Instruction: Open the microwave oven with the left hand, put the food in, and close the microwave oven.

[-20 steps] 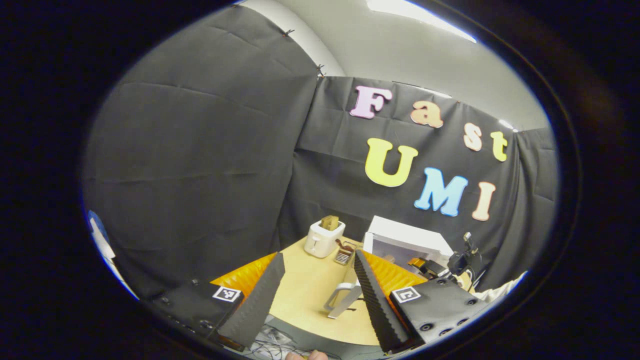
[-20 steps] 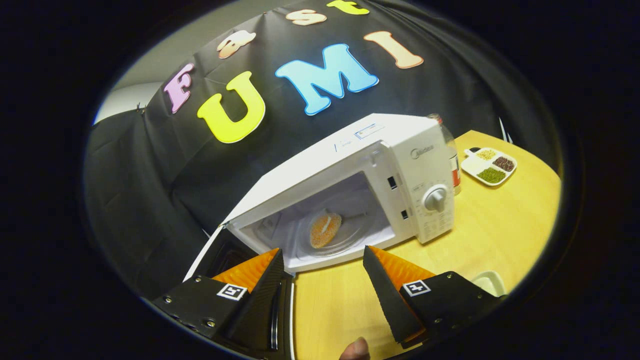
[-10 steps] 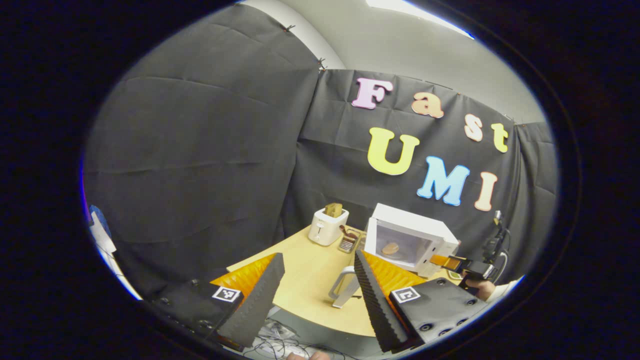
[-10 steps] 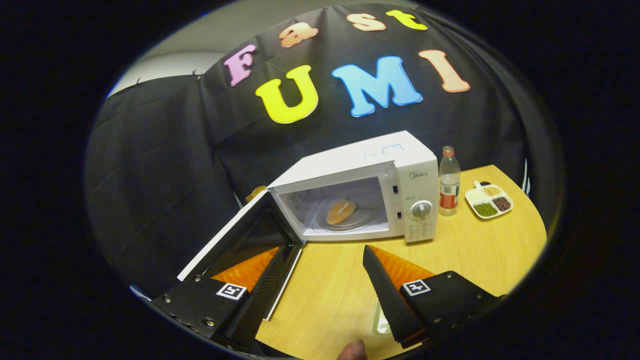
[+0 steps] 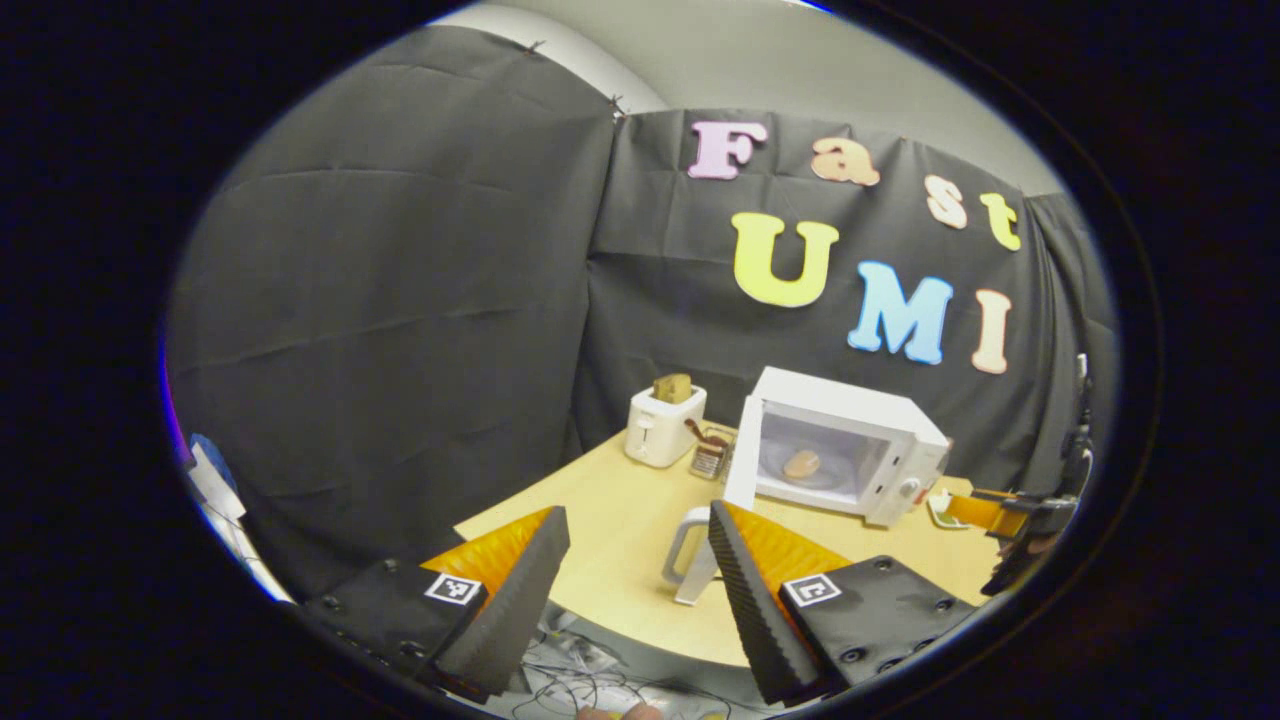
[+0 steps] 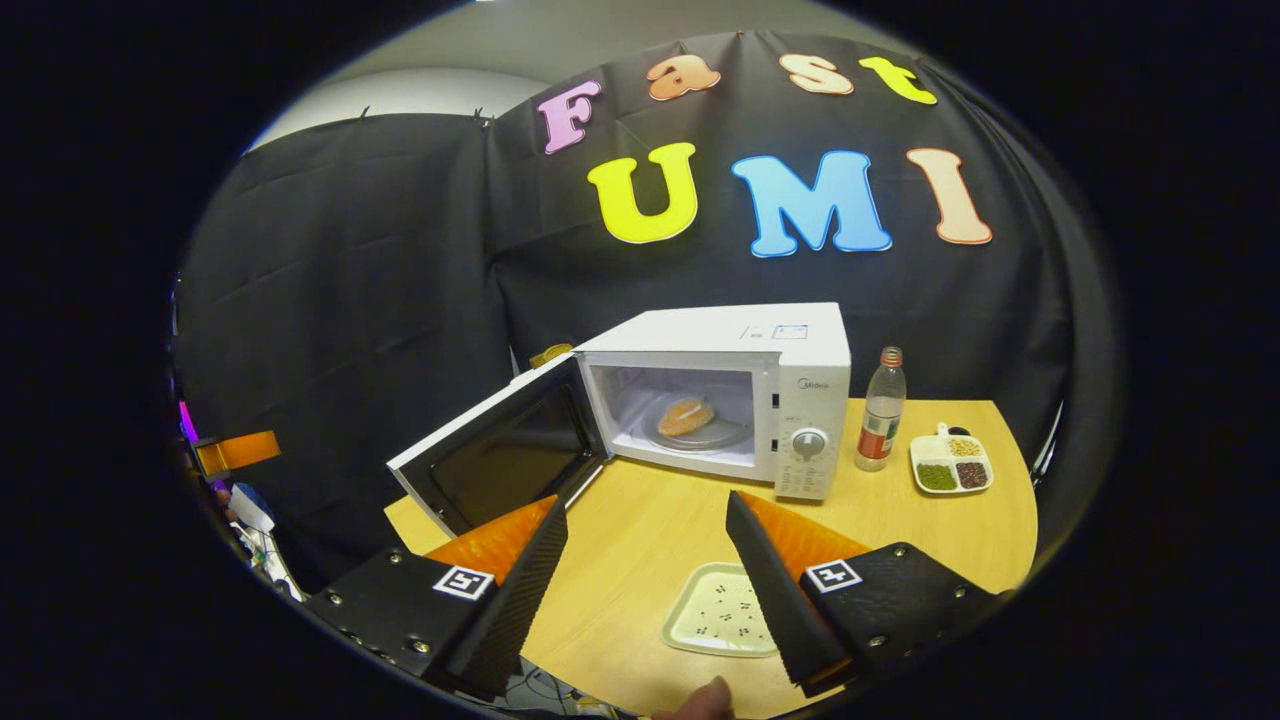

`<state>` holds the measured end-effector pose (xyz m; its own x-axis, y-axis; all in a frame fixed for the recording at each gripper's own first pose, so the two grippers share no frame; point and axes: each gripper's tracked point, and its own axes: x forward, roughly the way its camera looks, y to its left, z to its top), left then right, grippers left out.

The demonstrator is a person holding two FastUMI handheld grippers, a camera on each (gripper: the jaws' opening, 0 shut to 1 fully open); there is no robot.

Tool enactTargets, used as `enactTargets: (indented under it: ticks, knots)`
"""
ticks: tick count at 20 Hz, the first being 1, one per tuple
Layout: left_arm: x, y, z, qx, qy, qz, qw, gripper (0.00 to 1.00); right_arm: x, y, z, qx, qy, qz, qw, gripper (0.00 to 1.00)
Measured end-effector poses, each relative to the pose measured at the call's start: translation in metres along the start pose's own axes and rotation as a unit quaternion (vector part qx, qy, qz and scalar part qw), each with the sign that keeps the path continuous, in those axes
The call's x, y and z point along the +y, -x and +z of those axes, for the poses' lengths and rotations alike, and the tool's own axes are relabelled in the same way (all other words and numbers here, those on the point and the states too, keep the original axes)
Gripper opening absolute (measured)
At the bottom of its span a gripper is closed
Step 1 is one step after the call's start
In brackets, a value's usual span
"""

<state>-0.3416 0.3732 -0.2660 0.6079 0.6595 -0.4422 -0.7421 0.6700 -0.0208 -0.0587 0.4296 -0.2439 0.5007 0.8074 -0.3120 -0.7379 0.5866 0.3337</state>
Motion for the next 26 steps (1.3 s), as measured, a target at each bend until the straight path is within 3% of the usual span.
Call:
enactTargets:
  ticks: [1, 5, 7, 8, 9, 10, 13, 14, 15, 16, 18, 23, 26]
  knots:
    - [0.002, -0.018, -0.003, 0.006, -0.008, -0.005, 1.0, 0.99, 0.001, 0.004, -0.001, 0.0, -0.001, -0.001, 1.0, 0.98]
    - [0.015, -0.099, -0.02, 0.032, -0.038, -0.018, 0.999, 0.89, 0.009, 0.021, -0.01, 0.019, 0.002, -0.034, 0.999, 0.98]
    - [0.027, -0.141, -0.04, 0.06, -0.045, -0.028, 0.997, 0.89, 0.011, 0.025, -0.011, 0.027, 0.01, -0.063, 0.998, 0.98]
    - [0.032, -0.16, -0.054, 0.084, -0.049, -0.034, 0.995, 0.99, 0.011, 0.026, -0.011, 0.032, 0.009, -0.078, 0.996, 0.98]
    - [0.033, -0.175, -0.066, 0.1, -0.053, -0.042, 0.993, 0.89, 0.012, 0.027, -0.014, 0.039, 0.007, -0.092, 0.995, 0.98]
    - [0.033, -0.185, -0.075, 0.111, -0.055, -0.053, 0.991, 0.9, 0.013, 0.03, -0.014, 0.043, 0.004, -0.104, 0.994, 0.98]
    - [0.017, -0.198, -0.09, 0.126, -0.061, -0.091, 0.986, 0.89, 0.008, 0.042, -0.009, 0.031, 0.001, -0.146, 0.989, 0.98]
    - [0.015, -0.203, -0.093, 0.125, -0.073, -0.091, 0.985, 1.0, 0.009, 0.046, -0.015, 0.038, -0.006, -0.151, 0.988, 0.98]
    - [0.006, -0.199, -0.093, 0.123, -0.081, -0.103, 0.984, 0.88, 0.008, 0.05, -0.021, 0.048, -0.011, -0.156, 0.986, 0.98]
    - [-0.005, -0.196, -0.094, 0.12, -0.082, -0.117, 0.982, 0.94, 0.004, 0.054, -0.024, 0.053, -0.012, -0.164, 0.985, 0.98]
    - [-0.031, -0.189, -0.099, 0.123, -0.081, -0.145, 0.978, 0.94, -0.003, 0.066, -0.021, 0.052, -0.016, -0.179, 0.982, 0.98]
    - [-0.112, -0.181, -0.097, 0.121, -0.116, -0.2, 0.965, 0.94, -0.023, 0.09, -0.019, 0.036, -0.017, -0.186, 0.982, 0.98]
    - [-0.154, -0.186, -0.082, 0.105, -0.144, -0.206, 0.962, 0.94, -0.047, 0.109, -0.023, 0.043, -0.03, -0.18, 0.982, 0.98]
